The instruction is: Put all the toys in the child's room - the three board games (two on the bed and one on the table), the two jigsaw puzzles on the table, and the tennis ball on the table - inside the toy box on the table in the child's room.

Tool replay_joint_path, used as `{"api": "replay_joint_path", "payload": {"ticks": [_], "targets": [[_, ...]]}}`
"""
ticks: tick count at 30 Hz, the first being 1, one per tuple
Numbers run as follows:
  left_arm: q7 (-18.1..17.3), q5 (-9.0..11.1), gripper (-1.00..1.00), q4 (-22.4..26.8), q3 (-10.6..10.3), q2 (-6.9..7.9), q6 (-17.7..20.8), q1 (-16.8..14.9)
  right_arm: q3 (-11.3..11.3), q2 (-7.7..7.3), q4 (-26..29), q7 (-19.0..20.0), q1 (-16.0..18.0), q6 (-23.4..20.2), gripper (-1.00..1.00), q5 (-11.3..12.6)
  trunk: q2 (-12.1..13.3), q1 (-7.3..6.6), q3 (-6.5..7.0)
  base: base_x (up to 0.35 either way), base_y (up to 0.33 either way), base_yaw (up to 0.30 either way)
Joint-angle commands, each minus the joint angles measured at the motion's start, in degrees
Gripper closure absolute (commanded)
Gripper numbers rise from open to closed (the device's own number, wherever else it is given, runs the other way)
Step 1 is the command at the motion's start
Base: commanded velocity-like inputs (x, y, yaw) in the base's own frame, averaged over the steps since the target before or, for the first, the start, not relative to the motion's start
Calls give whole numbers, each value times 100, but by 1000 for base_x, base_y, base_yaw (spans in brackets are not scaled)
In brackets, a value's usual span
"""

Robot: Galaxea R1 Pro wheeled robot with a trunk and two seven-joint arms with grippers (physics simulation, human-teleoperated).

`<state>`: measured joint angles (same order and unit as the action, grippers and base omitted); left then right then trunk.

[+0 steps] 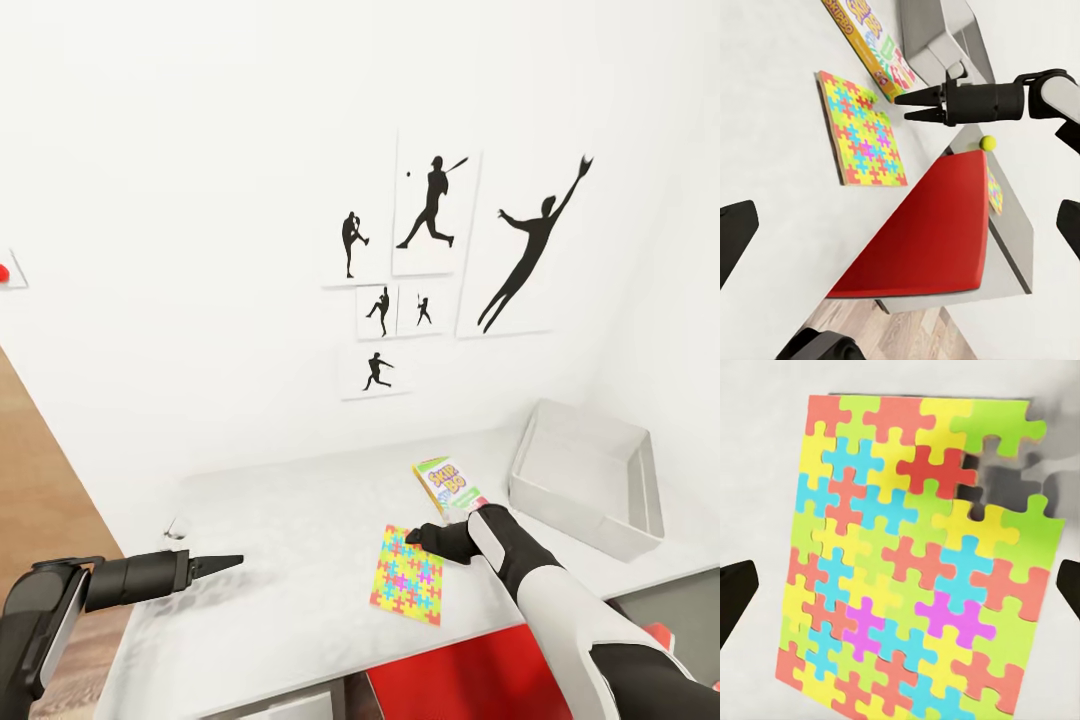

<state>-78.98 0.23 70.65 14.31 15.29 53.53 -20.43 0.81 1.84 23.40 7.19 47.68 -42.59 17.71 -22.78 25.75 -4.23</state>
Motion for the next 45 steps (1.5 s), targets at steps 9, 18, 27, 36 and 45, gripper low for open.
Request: {"api": "replay_joint_path", "payload": {"ticks": [9, 18, 27, 36, 45], "targets": [[-21, 3, -100, 0, 2, -3, 61, -5, 7, -7, 6, 28, 4, -15, -100, -31, -14, 4, -80, 0, 0, 0], [-21, 3, -100, 0, 2, -6, 61, -5, 7, -5, 6, 28, 4, -8, -100, -31, -14, 4, -149, 0, 0, 0], [-21, 3, -100, 1, 2, -8, 61, -5, 7, -6, 6, 28, 4, -5, -100, -31, -14, 4, -219, 0, 0, 0], [-21, 3, -100, 0, 4, -7, 58, -5, 7, -8, 6, 28, 4, -4, -100, -31, -14, 4, -288, 0, 0, 0], [-21, 3, -100, 1, 9, -8, 53, -5, 7, -8, 6, 28, 4, -4, -100, -31, -14, 4, -354, 0, 0, 0]]}}
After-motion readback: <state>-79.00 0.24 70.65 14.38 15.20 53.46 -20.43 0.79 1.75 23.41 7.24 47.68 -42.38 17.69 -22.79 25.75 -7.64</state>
